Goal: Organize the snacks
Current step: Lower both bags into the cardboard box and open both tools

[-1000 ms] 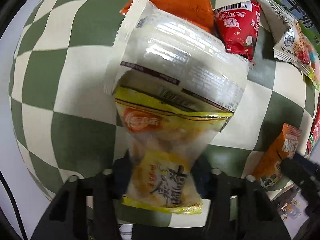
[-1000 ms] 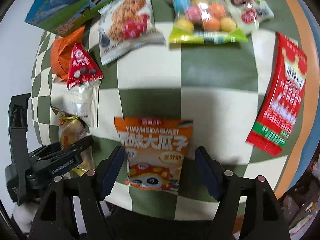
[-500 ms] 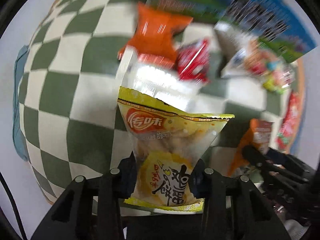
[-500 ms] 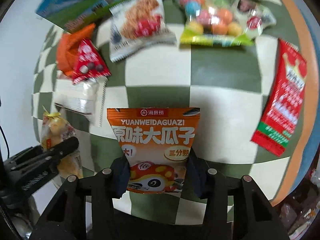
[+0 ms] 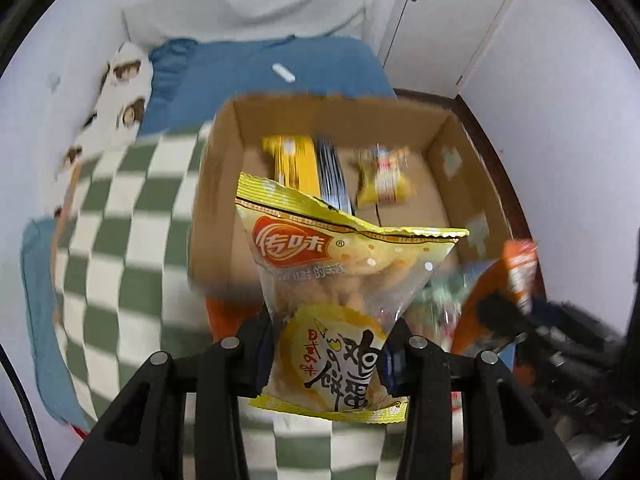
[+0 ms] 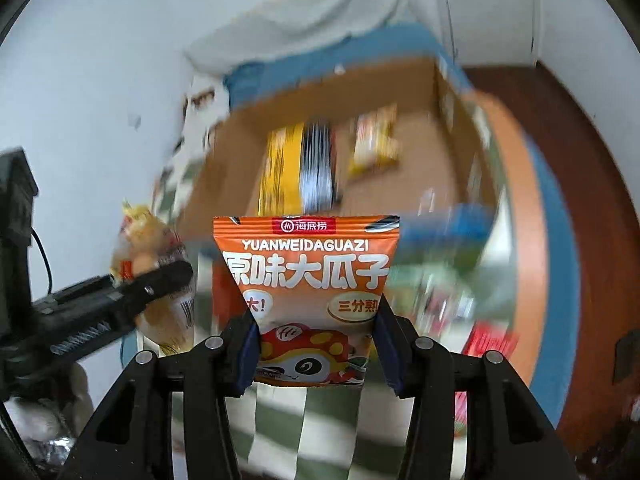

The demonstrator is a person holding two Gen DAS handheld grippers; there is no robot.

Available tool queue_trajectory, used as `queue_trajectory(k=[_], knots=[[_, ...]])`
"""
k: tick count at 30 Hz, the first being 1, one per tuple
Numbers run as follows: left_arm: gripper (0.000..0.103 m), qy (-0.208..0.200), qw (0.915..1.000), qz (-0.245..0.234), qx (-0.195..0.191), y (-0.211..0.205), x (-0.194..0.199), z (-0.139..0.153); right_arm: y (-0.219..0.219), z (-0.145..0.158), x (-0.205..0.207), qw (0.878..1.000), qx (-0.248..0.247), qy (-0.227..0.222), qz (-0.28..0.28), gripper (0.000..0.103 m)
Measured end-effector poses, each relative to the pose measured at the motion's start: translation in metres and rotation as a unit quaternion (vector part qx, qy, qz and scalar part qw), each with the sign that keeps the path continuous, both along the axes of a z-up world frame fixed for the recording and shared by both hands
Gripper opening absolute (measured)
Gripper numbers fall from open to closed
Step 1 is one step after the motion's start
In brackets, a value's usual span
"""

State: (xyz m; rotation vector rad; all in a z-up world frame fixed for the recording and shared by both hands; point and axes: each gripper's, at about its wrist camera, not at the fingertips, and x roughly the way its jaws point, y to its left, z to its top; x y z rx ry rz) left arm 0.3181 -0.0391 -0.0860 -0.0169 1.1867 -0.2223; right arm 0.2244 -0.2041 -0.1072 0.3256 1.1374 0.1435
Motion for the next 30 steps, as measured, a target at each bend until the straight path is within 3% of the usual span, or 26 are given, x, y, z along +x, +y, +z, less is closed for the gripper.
queue_trajectory(k=[5,12,16,21,25,30], knots=[[0.038,0.007,0.9991,0.001,0.042,-0.013,0.072,-0.010,-0.020,0.021,0.089,0.999,-0.039,-0.007,-0.006,0.052],[0.039,0.065,0.9924,-0.003,0.104,-0.012,0.155,-0.062,-0.028,-0.001,0.188,0.992,-0.120,0.035,0.003,0.052],[0.039,0.084,0.9817,-0.001,0.171,-0.007,0.193,-0.093,-0.030,-0.022,0.228,0.987,-0.147,0.065,0.007,0.052],[0.040,0.123,0.9607,-0.038,0.246,-0.011,0.215,-0.137,-0.032,-0.045,0.256,0.982,-0.164,0.091,0.012,0.052],[0.040,0.148,0.9534,-0.049,0.258,-0.014,0.218,-0.164,-0.033,-0.059,0.263,0.980,-0.166,0.108,0.016,0.053],[0.040,0.147,0.9639,-0.029,0.220,-0.006,0.226,-0.162,-0.033,-0.078,0.271,0.978,-0.170,0.124,0.017,0.056]])
